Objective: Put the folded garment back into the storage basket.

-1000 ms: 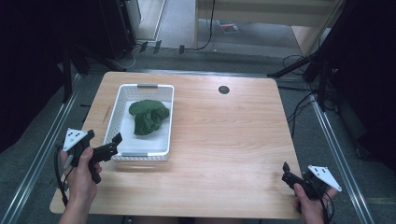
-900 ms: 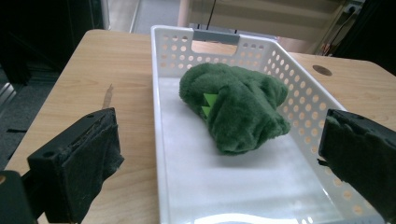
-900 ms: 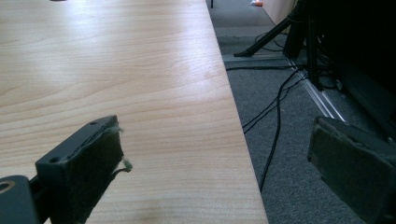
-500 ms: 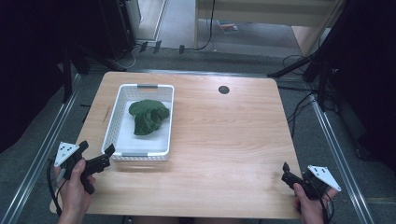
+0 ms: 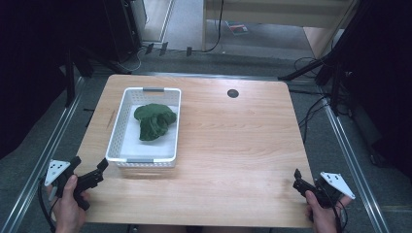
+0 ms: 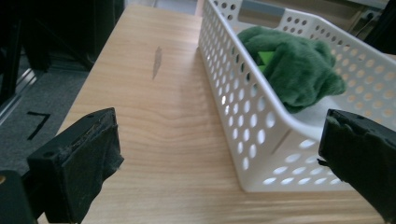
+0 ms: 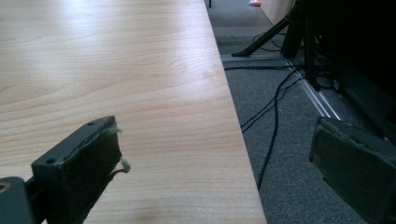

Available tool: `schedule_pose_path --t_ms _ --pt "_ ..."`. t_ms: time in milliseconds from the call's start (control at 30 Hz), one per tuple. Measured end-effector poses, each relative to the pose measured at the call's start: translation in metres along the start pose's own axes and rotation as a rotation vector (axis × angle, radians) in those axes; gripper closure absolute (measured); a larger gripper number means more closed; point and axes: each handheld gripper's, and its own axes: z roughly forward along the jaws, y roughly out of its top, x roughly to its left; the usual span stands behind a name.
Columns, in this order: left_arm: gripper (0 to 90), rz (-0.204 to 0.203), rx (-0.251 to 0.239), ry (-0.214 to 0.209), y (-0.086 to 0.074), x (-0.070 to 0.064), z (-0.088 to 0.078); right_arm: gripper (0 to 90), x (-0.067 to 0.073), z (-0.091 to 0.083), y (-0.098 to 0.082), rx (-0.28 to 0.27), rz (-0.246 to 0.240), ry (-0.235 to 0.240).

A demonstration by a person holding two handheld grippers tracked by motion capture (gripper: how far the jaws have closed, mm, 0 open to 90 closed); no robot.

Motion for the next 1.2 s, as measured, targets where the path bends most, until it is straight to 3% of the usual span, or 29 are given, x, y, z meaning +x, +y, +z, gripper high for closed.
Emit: schedule_pose_path --t_ms 333,467,633,767,1033,1200 --pt "0.0 -0.006 0.023 0.053 -0.008 0.018 0.001 2.0 0.000 0.000 0.000 0.001 0.000 0.004" --pt "0.0 0.023 0.040 0.082 -0.011 0.020 0.003 2.0 0.000 0.000 0.000 0.002 0.002 0.004" --pt "0.0 0.009 0.033 0.092 -0.011 0.023 0.003 2.0 0.000 0.000 0.000 0.004 0.003 0.003" --pt "0.0 0.009 0.053 0.153 -0.011 0.022 0.005 2.0 0.000 0.000 0.000 0.003 0.002 0.001" --pt "0.0 0.011 0.038 0.134 -0.012 0.022 0.003 2.0 -0.001 0.000 0.000 0.000 -0.001 0.003" --pt "0.0 -0.016 0.038 0.124 -0.012 0.024 0.003 2.0 -0.001 0.000 0.000 0.001 0.003 0.004"
